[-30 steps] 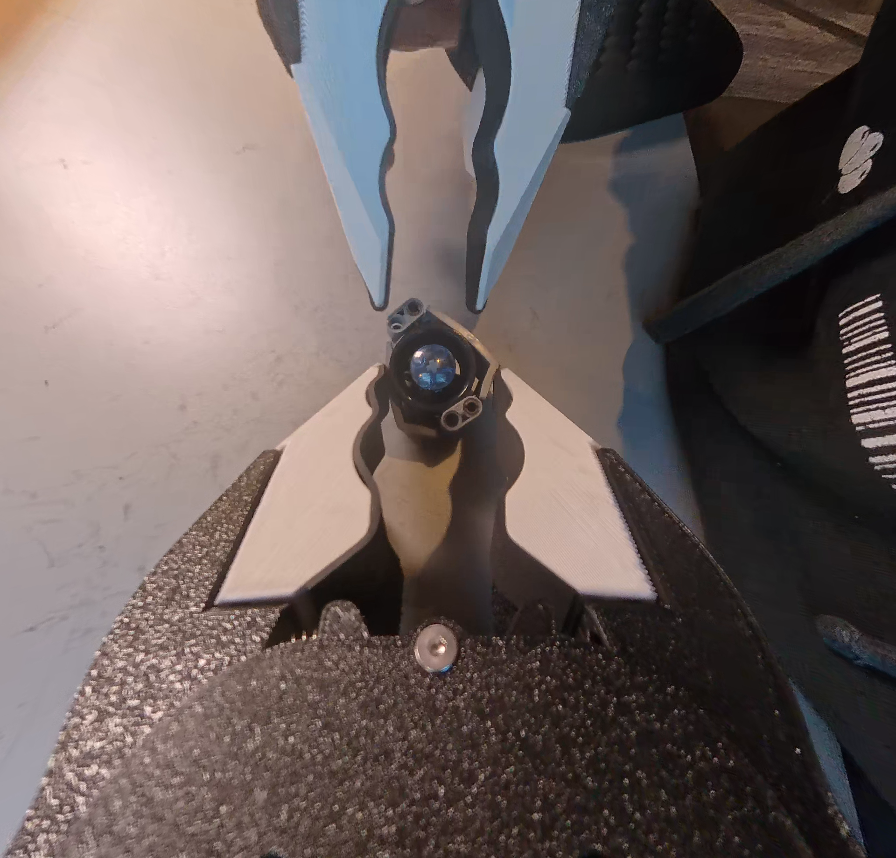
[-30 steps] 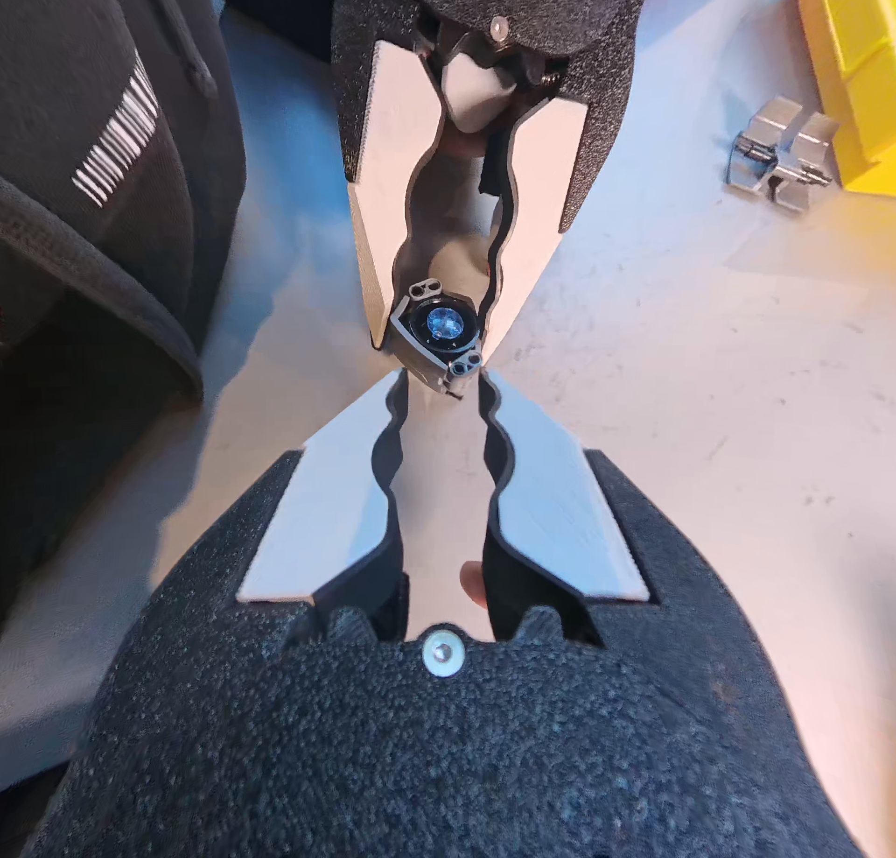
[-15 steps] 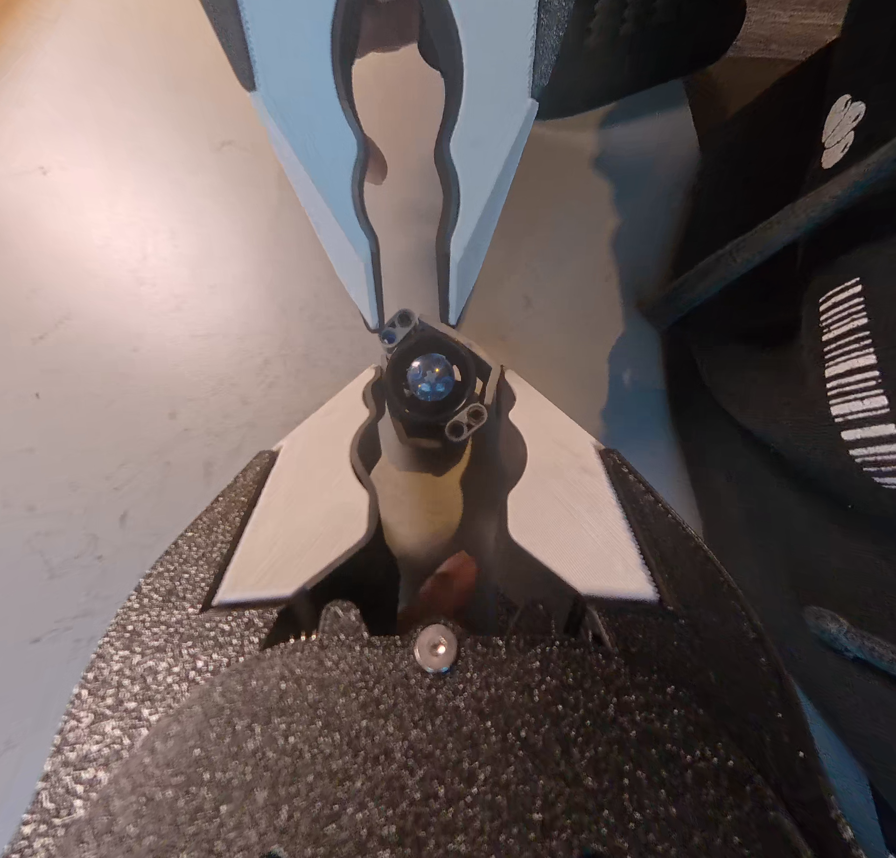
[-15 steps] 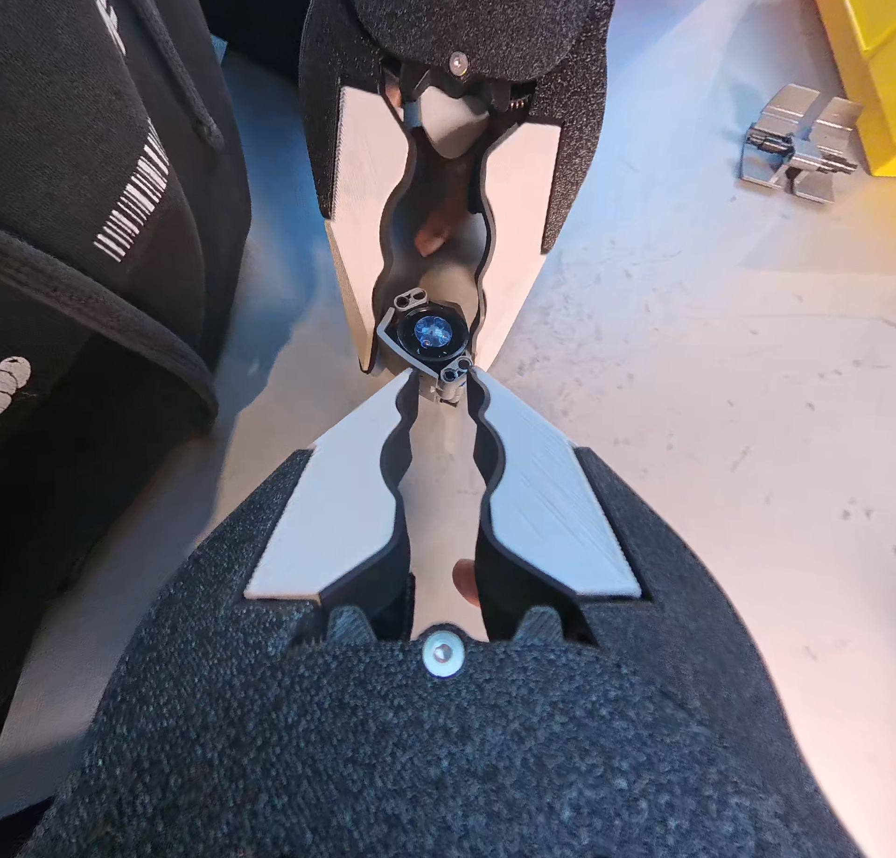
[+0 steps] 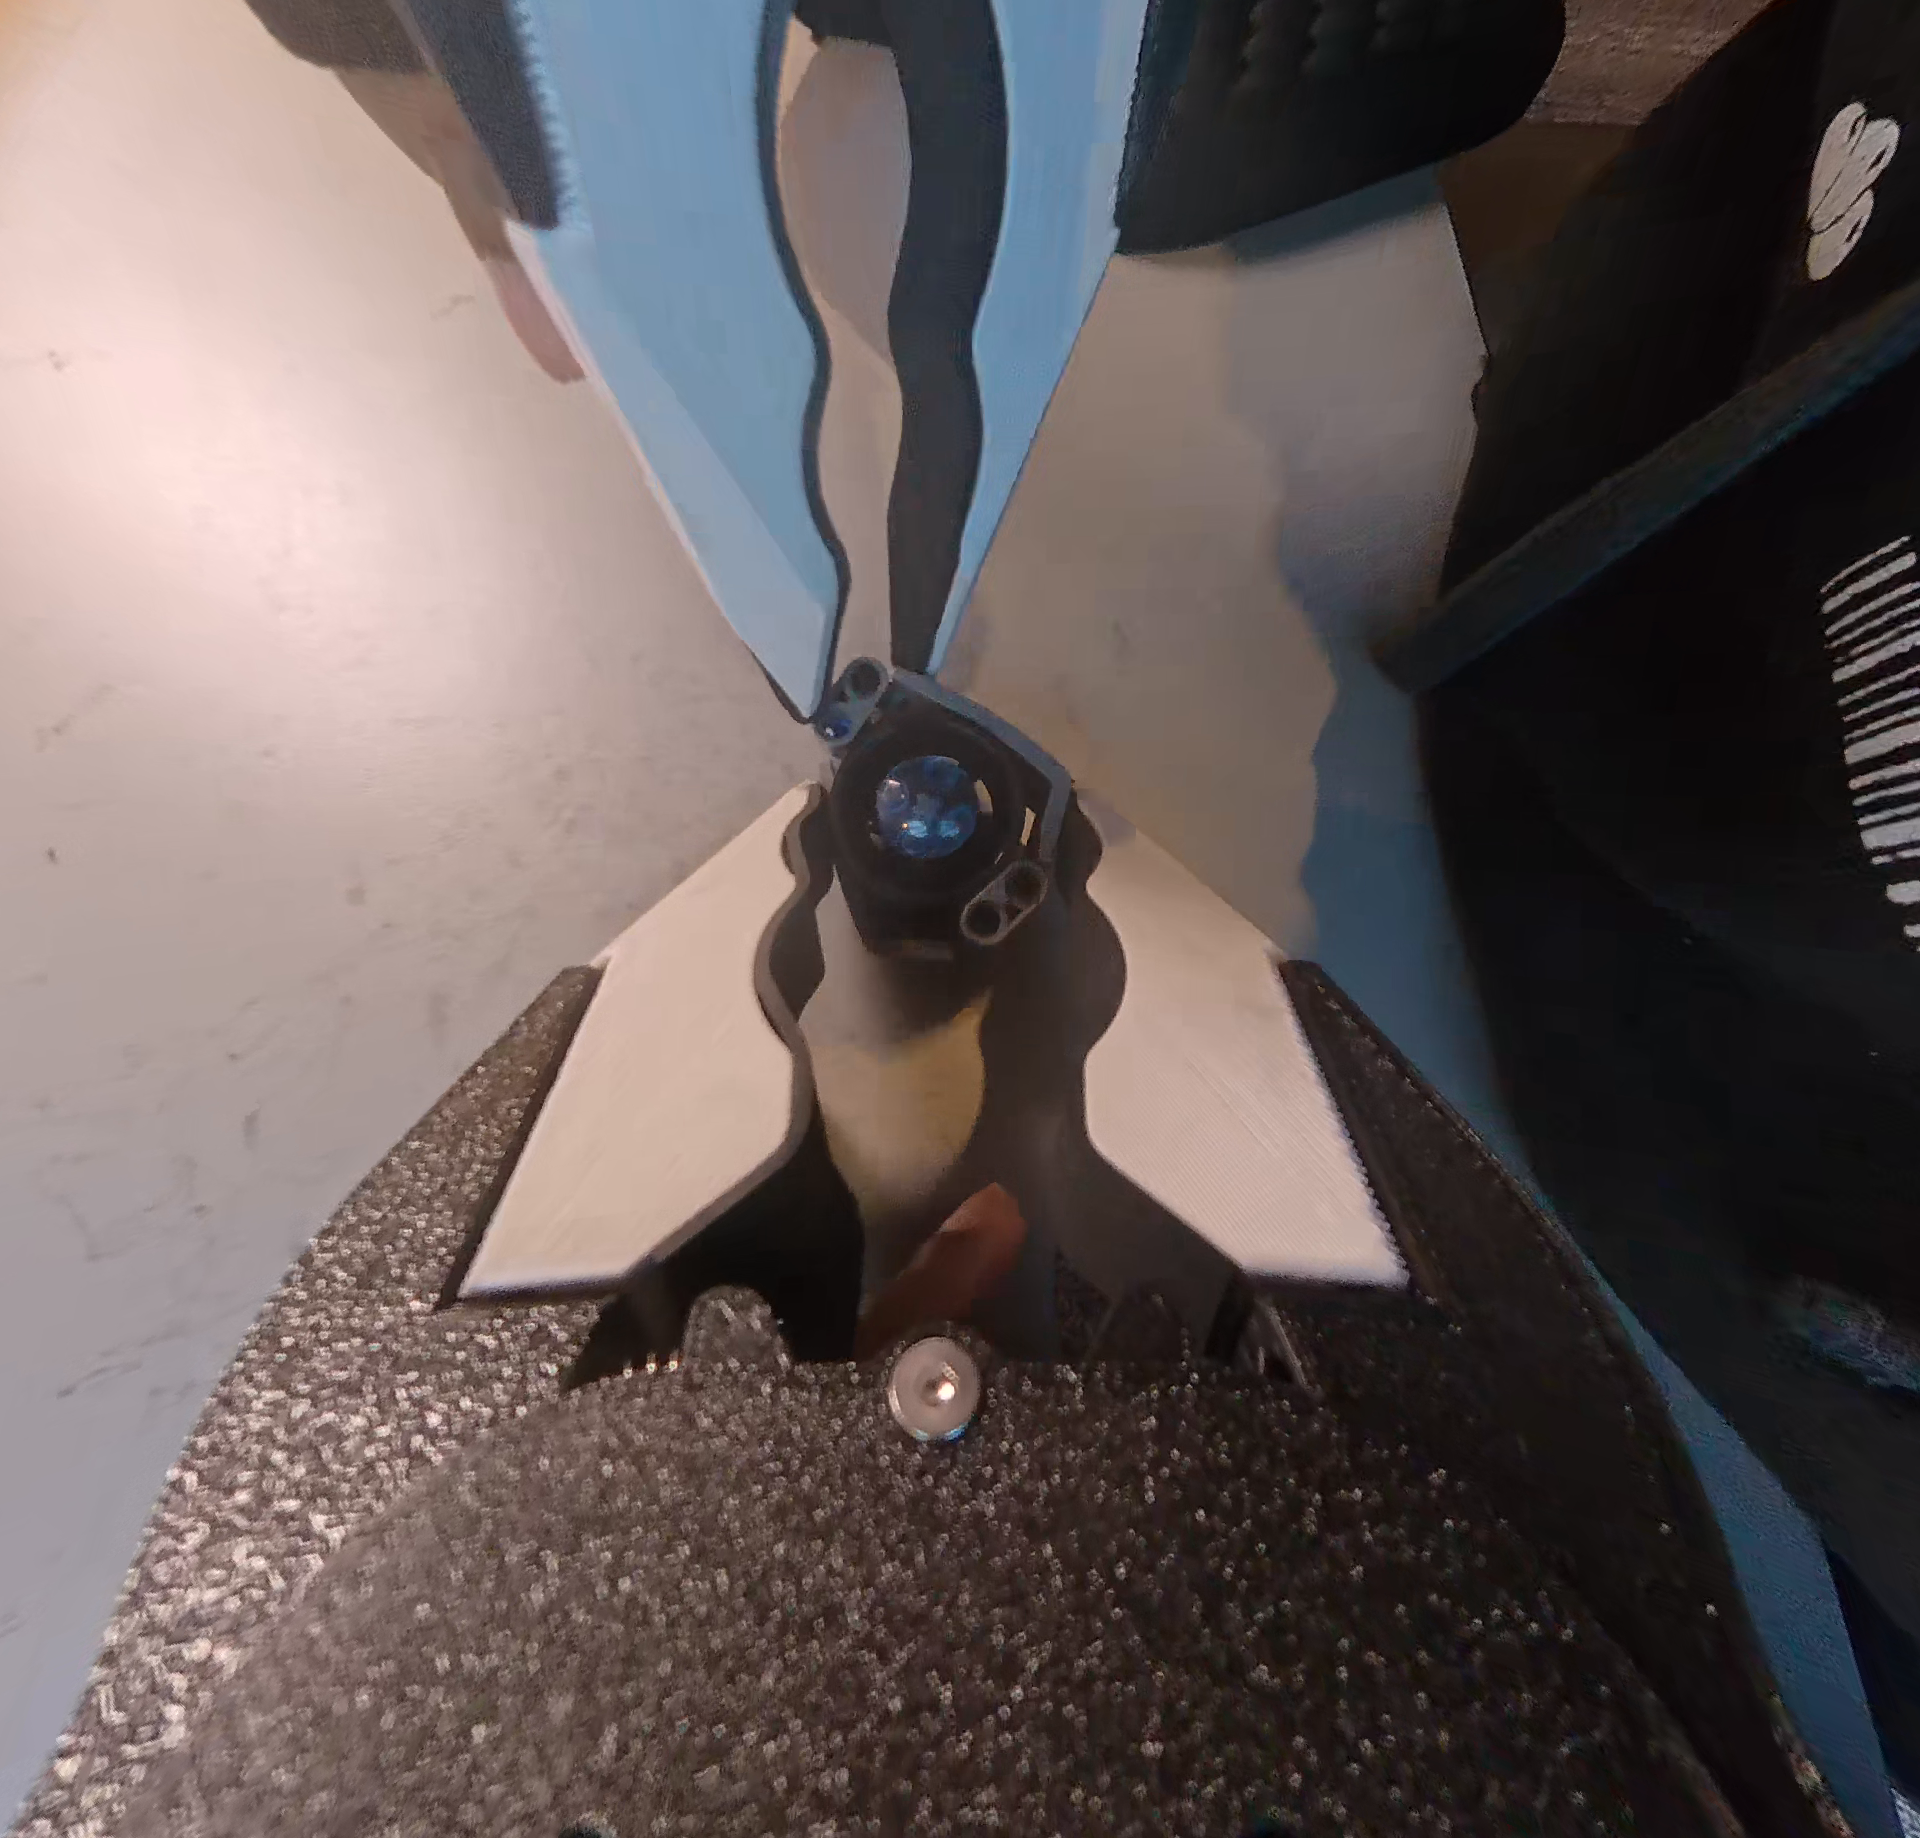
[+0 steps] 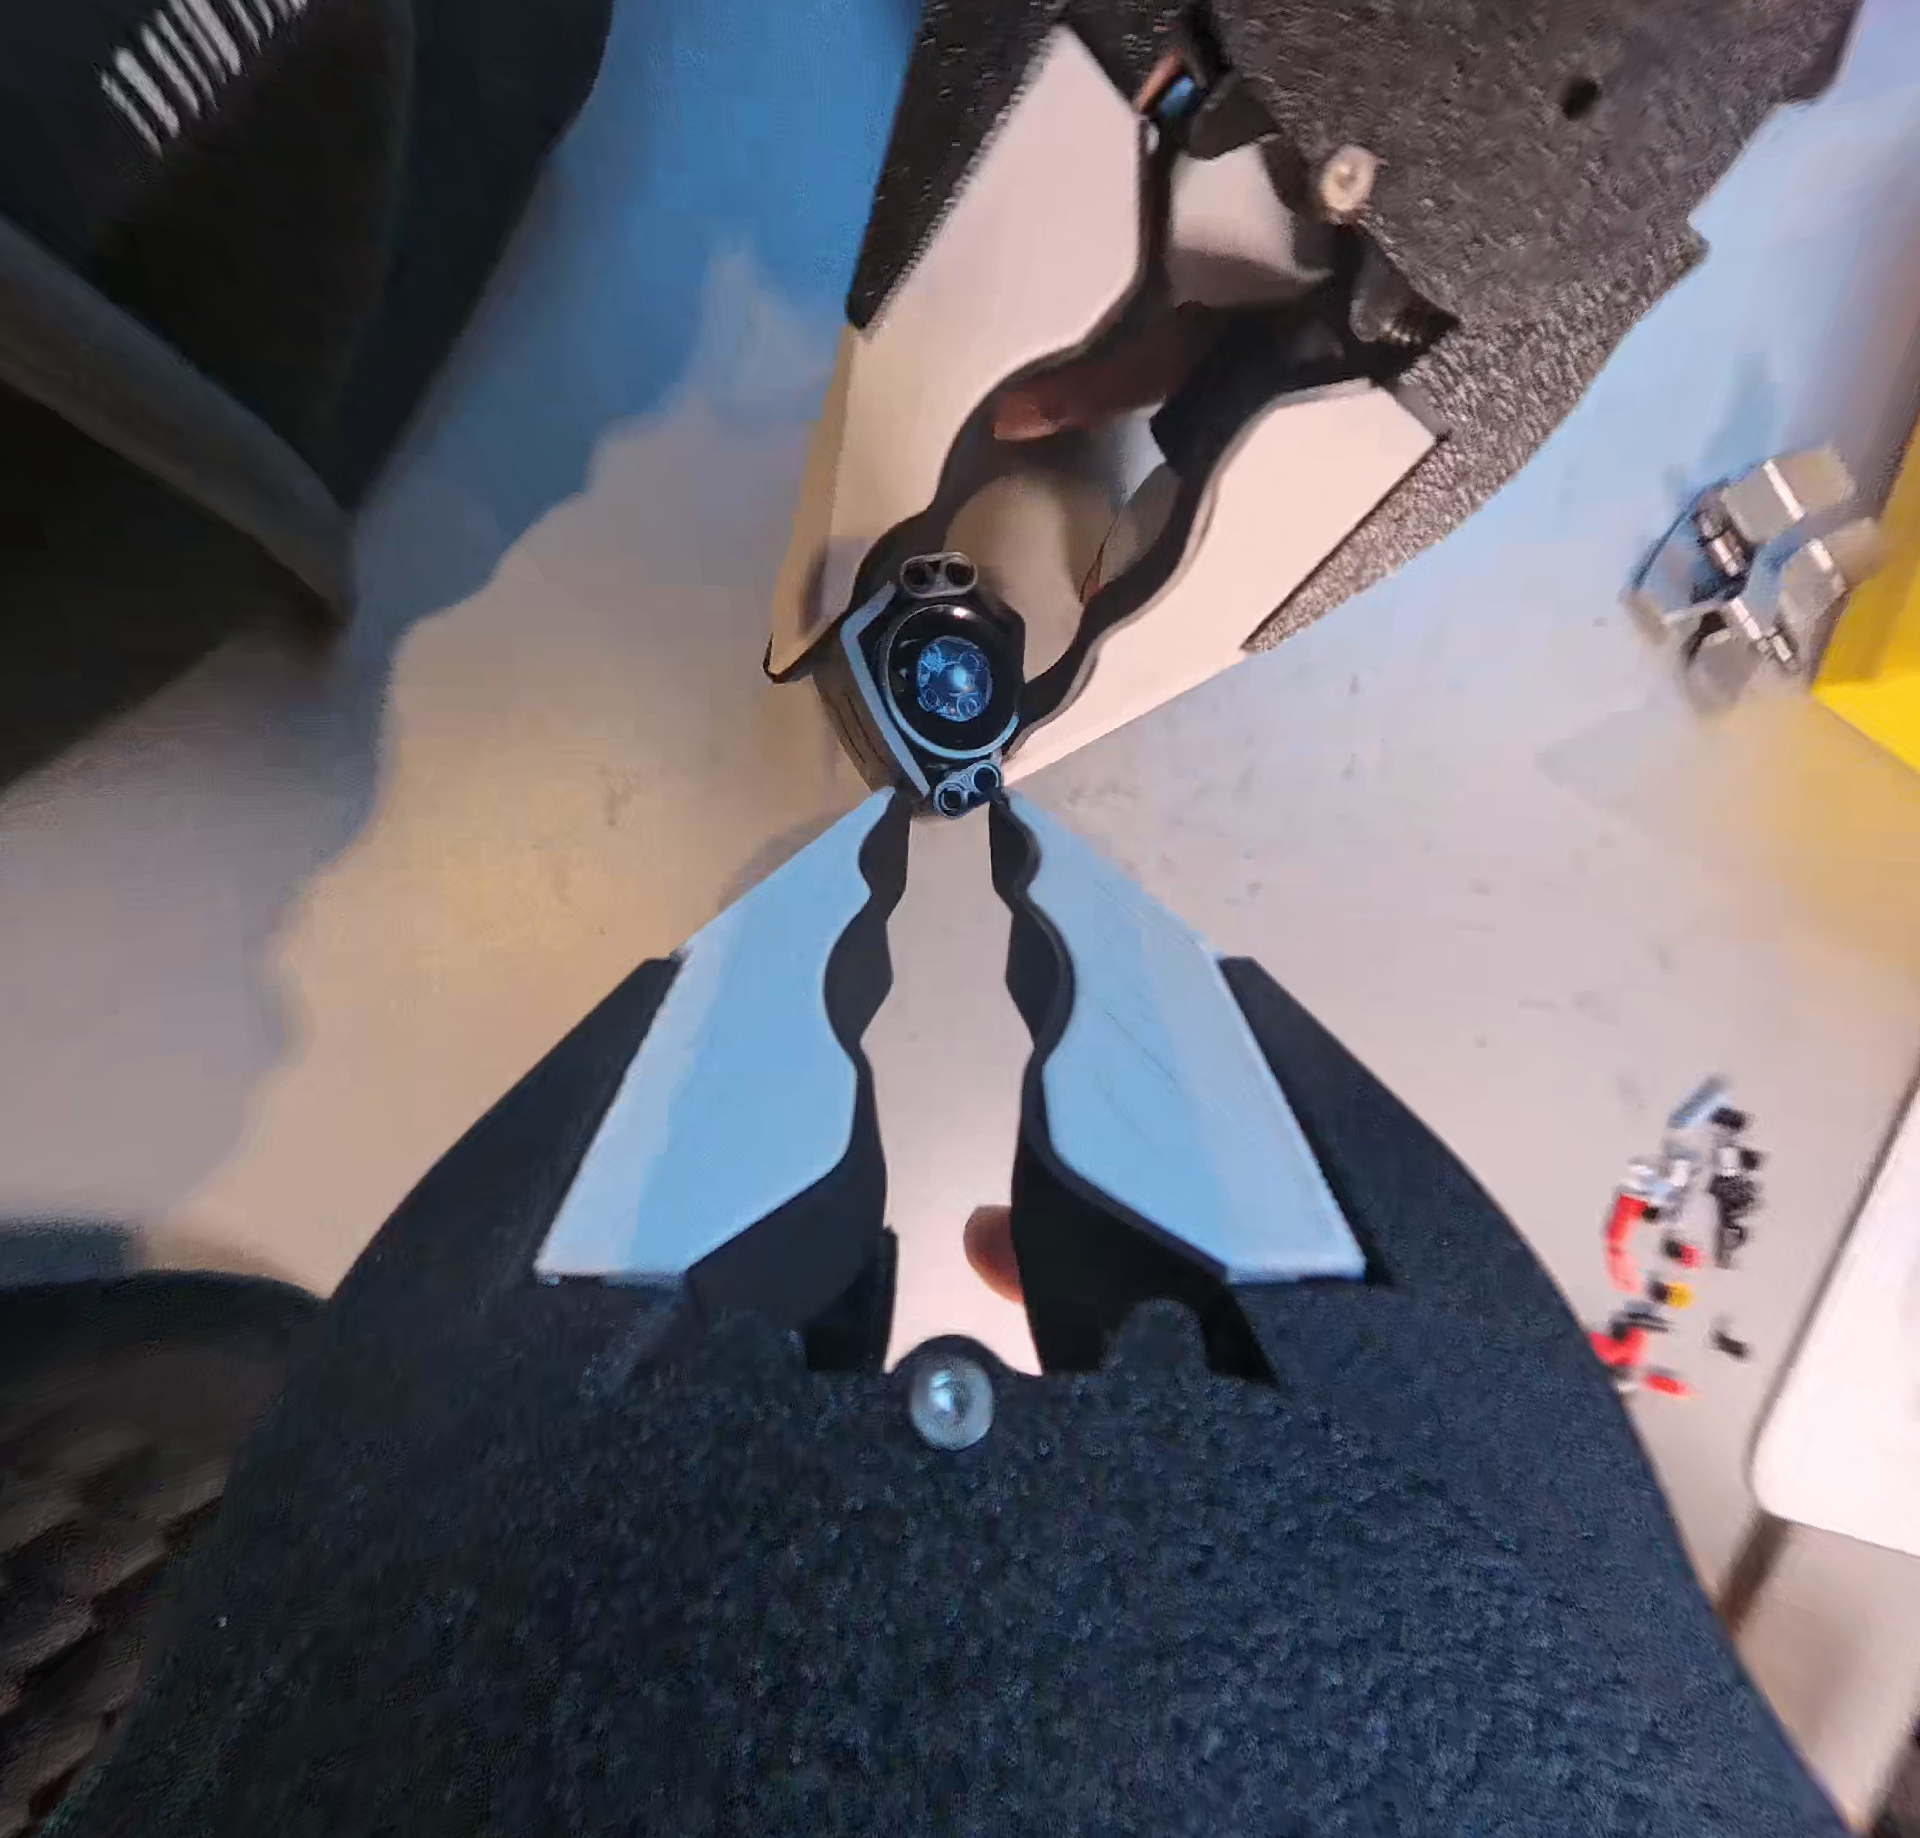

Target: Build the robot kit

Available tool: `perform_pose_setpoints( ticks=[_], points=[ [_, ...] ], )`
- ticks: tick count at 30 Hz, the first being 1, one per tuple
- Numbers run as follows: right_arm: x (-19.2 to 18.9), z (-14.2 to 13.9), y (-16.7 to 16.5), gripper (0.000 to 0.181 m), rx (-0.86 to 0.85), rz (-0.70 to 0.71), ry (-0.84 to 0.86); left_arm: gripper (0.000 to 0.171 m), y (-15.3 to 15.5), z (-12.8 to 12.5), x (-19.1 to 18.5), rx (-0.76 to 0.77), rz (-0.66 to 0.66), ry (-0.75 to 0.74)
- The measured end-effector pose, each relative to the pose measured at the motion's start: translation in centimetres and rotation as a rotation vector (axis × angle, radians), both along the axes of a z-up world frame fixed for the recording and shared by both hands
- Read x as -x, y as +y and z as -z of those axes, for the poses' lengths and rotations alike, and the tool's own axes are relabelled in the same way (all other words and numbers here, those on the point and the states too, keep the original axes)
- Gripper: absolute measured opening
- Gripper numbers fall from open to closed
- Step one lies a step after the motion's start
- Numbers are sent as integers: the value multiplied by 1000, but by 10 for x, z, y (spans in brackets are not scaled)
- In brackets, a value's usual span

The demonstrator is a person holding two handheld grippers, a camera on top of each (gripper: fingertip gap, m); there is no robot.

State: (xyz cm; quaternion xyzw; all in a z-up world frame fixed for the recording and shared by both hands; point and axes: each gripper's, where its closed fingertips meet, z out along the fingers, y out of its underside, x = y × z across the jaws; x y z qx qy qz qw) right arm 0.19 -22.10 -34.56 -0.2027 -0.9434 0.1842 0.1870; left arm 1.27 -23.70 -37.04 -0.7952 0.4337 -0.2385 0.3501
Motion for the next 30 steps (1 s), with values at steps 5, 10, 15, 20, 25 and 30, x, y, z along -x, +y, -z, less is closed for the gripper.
perform_pose_setpoints(
  ticks=[5,10,15,20,25,30],
  points=[
    [1,0,0,15,-143,-101,100,42,-1,0,0,0,6,1],
    [1,1,2,15,-239,-141,194,42,-1,0,1,1,10,0],
    [-1,1,1,19,-279,-158,243,42,-1,0,0,-4,14,4],
    [-3,0,0,19,-298,-172,252,42,-1,0,1,-5,15,5],
    [-3,2,-3,22,-298,-180,247,42,-1,0,1,-5,16,5],
    [-3,3,-5,22,-280,-177,217,42,-2,0,0,-9,19,7]
  ],
)
